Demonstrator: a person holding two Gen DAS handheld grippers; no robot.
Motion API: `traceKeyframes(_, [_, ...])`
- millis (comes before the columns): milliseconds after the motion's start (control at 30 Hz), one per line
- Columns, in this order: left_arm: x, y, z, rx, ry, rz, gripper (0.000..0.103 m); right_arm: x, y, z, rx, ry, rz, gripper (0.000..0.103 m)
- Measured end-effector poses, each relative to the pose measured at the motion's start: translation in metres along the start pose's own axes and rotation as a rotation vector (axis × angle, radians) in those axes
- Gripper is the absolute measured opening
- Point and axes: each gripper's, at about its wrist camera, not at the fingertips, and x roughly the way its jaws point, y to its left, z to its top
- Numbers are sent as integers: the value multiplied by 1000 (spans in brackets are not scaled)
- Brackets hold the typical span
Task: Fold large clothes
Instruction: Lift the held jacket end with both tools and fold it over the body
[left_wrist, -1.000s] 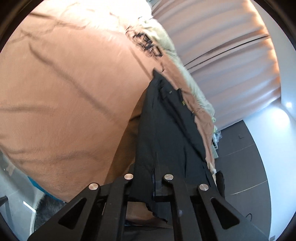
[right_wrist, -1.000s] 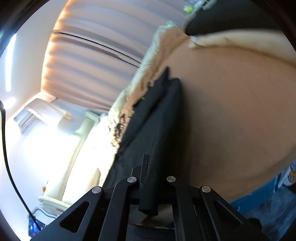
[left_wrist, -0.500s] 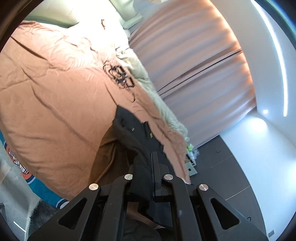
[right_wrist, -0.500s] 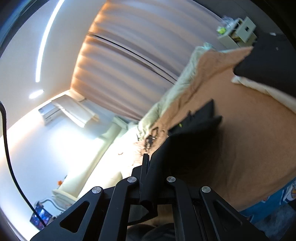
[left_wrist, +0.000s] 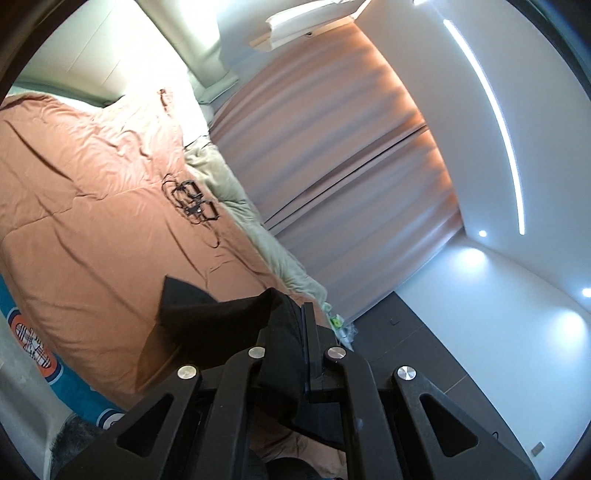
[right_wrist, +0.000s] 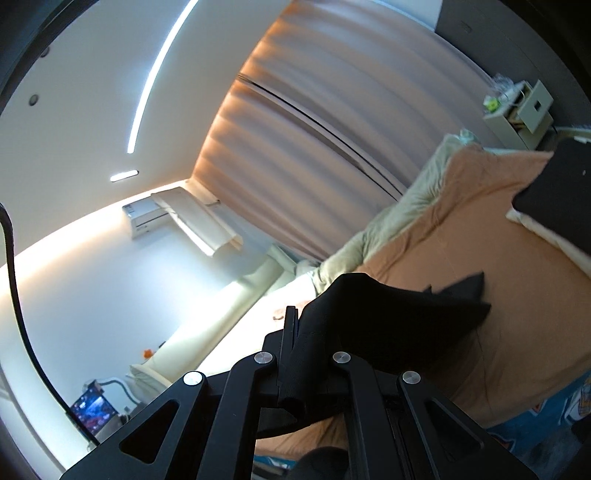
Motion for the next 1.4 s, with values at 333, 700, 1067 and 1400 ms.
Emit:
traceKeyframes(333, [42,-16,17,53,18,30,6,20,-18,22,14,-2,-56,5])
traceKeyframes(700, [138,-10,48,94,53,104,6,99,-58,63,52,-11,-134,5])
traceKeyframes(1067, [241,28,65,70,119,199,6,179,-114,78,145,-44,-233,5])
traceKeyframes(1400, [318,82,55,29,200,291,6,230,-186,65,299,-60,-352,5])
